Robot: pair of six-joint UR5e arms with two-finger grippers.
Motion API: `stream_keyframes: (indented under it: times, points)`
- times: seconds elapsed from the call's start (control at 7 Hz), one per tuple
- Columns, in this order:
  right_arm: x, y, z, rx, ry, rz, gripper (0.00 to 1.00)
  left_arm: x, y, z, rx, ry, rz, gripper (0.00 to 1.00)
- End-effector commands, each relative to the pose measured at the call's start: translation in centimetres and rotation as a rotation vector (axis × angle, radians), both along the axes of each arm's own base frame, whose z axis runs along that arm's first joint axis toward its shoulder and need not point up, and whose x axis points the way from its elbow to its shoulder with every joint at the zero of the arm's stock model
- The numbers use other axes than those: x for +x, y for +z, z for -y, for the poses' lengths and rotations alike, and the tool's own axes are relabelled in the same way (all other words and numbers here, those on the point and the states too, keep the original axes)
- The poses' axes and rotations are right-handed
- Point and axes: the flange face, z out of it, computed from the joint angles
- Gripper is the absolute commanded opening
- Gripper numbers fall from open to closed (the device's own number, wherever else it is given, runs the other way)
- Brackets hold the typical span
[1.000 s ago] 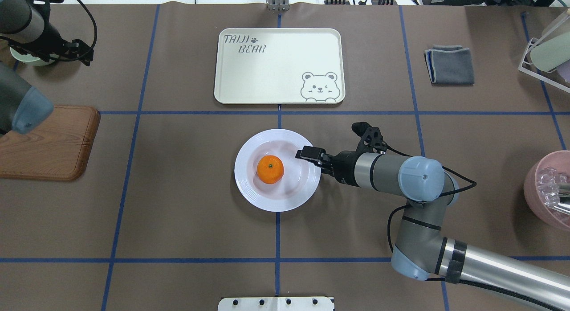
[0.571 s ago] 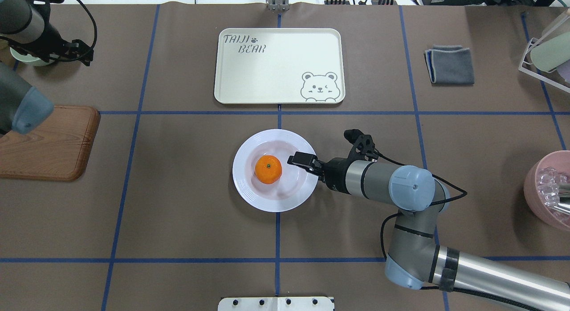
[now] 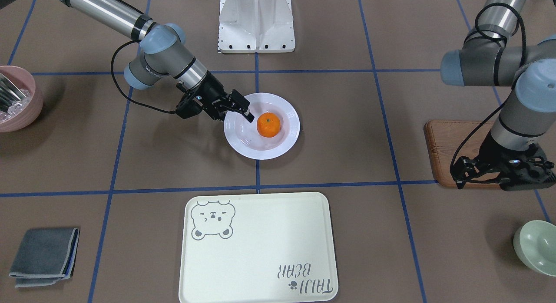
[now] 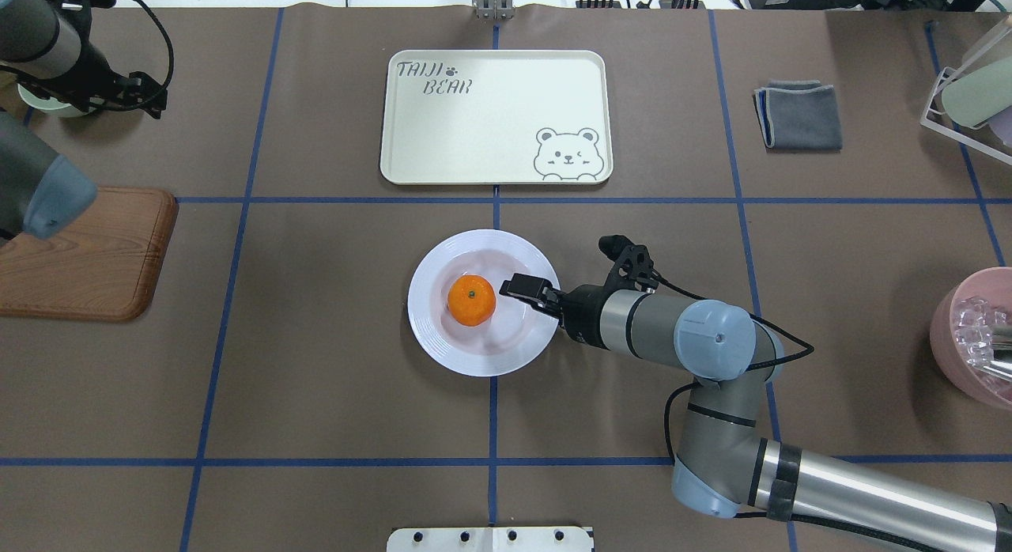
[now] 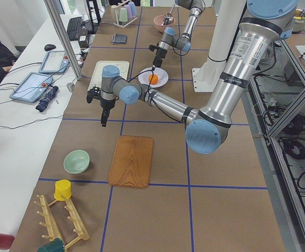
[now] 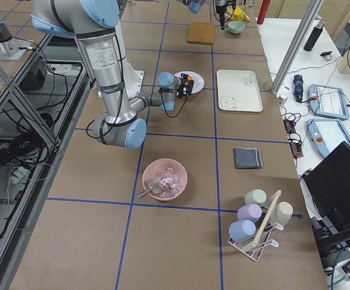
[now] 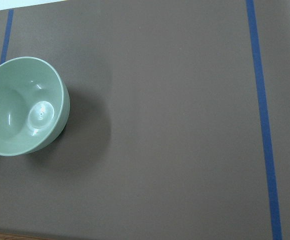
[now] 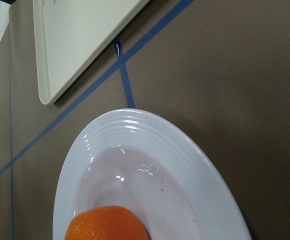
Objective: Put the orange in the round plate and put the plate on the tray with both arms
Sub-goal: 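Lower the right gripper to the plate rim nearest it and grip, then slide the plate with the right gripper onto the cream bear tray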
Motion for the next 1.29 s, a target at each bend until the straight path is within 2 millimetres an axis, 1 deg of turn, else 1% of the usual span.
stream_keyframes:
  times: [0.0, 0.14, 0.29, 0.43, 0.71, 0.86, 1.0, 1.14]
  points:
    - [-0.1, -0.3, 0.1, -0.023, 0.006, 0.014, 0.95, 0.2, 0.0, -0.1, 0.002, 0.003, -0.001, 0.99]
    - [-0.2, -1.3, 0.3, -0.048, 0.025, 0.040, 0.46, 0.2, 0.0, -0.1, 0.002, 0.003, -0.001, 0.99]
    - [-0.4, -2.1, 0.4, -0.050, 0.025, 0.054, 0.10, 0.2, 0.0, -0.1, 0.000, 0.003, 0.000, 0.99]
    - [-0.5, -3.1, 0.5, -0.045, 0.026, 0.070, 0.00, 0.1, 0.1, -0.1, -0.001, 0.003, 0.000, 0.99]
    - [-0.2, -4.5, 0.5, -0.038, 0.032, 0.135, 0.00, 0.1, 0.3, -0.1, -0.004, 0.003, 0.002, 0.99]
    - [0.0, -6.4, 1.1, -0.120, 0.071, 0.214, 0.00, 0.0, 0.4, -0.2, -0.005, 0.001, 0.003, 0.99]
    - [0.3, -8.7, 2.1, -0.135, 0.123, 0.269, 0.00, 0.0, 0.3, -0.2, -0.004, 0.000, 0.004, 0.99]
    - [1.5, -9.5, 4.0, -0.144, 0.166, 0.291, 0.00, -0.1, 0.4, -0.3, -0.006, 0.000, 0.005, 0.99]
